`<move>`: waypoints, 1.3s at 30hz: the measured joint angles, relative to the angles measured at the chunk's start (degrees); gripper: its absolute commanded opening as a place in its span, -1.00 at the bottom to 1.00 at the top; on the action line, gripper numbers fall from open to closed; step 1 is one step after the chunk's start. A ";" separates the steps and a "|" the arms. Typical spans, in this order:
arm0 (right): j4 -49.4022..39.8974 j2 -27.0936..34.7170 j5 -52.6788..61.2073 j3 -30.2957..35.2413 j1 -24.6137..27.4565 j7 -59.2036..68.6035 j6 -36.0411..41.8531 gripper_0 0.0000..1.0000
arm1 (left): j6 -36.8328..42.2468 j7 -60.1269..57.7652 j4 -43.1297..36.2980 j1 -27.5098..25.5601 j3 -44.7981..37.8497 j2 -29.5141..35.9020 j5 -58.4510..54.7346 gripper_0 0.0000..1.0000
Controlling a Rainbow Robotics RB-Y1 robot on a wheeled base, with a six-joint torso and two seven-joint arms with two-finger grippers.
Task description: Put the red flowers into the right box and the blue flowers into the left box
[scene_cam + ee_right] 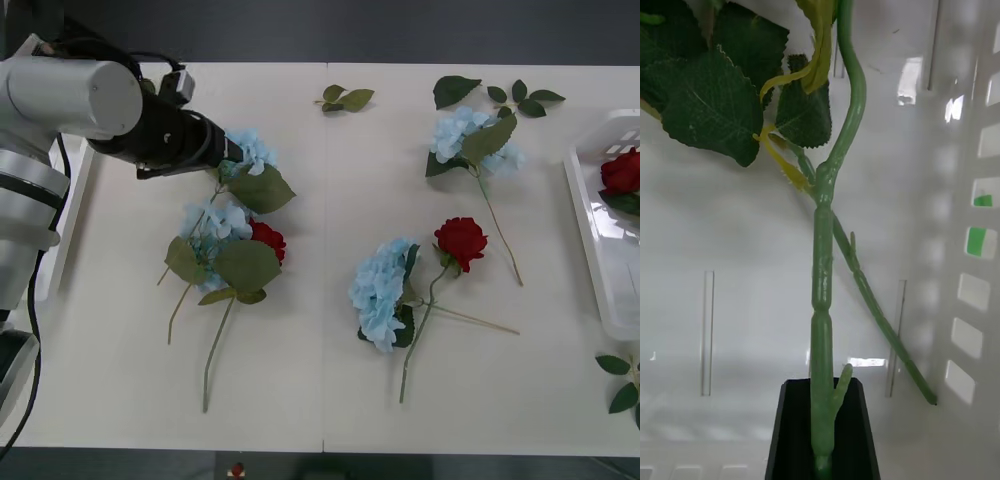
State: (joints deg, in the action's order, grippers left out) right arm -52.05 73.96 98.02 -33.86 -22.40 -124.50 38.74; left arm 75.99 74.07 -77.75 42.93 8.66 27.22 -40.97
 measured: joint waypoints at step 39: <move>-22.36 -13.15 -29.26 -11.47 -35.86 38.37 30.76 1.00 | -2.07 0.03 -2.47 -5.32 -0.94 0.01 -1.99 -1.00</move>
State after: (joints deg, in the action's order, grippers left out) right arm -74.41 60.82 68.76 -45.33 -58.26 -86.13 69.50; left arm 73.92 74.10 -80.22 37.61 7.72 27.22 -42.97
